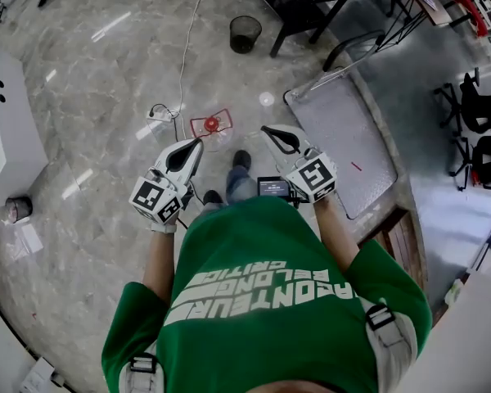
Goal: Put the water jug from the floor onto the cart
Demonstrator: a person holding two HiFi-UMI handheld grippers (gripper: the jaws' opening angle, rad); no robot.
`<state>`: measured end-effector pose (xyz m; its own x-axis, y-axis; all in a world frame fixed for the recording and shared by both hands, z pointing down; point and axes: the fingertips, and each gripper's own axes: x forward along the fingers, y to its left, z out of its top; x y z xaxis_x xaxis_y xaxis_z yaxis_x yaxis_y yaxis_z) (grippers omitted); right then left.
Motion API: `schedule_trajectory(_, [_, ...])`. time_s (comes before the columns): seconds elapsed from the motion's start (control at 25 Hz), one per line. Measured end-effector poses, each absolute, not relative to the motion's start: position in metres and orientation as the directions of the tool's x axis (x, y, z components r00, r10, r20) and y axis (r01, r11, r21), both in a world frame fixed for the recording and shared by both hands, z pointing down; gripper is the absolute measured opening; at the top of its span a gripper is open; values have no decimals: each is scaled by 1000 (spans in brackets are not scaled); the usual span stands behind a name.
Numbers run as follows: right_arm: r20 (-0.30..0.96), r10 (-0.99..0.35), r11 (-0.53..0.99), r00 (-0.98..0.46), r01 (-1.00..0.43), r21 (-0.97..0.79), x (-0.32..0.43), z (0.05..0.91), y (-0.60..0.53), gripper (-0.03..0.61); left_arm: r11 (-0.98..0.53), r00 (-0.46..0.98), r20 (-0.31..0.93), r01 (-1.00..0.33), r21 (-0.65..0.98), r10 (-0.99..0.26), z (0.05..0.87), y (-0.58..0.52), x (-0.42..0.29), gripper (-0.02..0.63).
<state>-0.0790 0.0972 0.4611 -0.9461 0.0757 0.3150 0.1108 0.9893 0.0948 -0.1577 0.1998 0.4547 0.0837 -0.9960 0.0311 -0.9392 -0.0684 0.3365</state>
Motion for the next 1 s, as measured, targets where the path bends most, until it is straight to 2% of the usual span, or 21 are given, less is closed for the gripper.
schedule_trajectory(0.36, [281, 60, 997, -958, 72, 30, -99, 469, 20, -6, -91, 115, 61, -947, 308, -991, 457, 119, -173, 15])
schedule_trajectory(0.56, [263, 66, 996, -962, 46, -80, -97, 482, -28, -6, -104, 131, 70, -948, 301, -989, 448, 60, -171, 15])
schedule_trajectory(0.76, [243, 141, 984, -960, 110, -137, -104, 492, -48, -6, -109, 142, 92, -950, 294, -986, 454, 30, -167, 15])
schedule_trajectory(1.0, [268, 211, 972, -940, 173, -159, -121, 510, -57, -6, -37, 84, 130, -943, 331, -988, 471, 31, -180, 15])
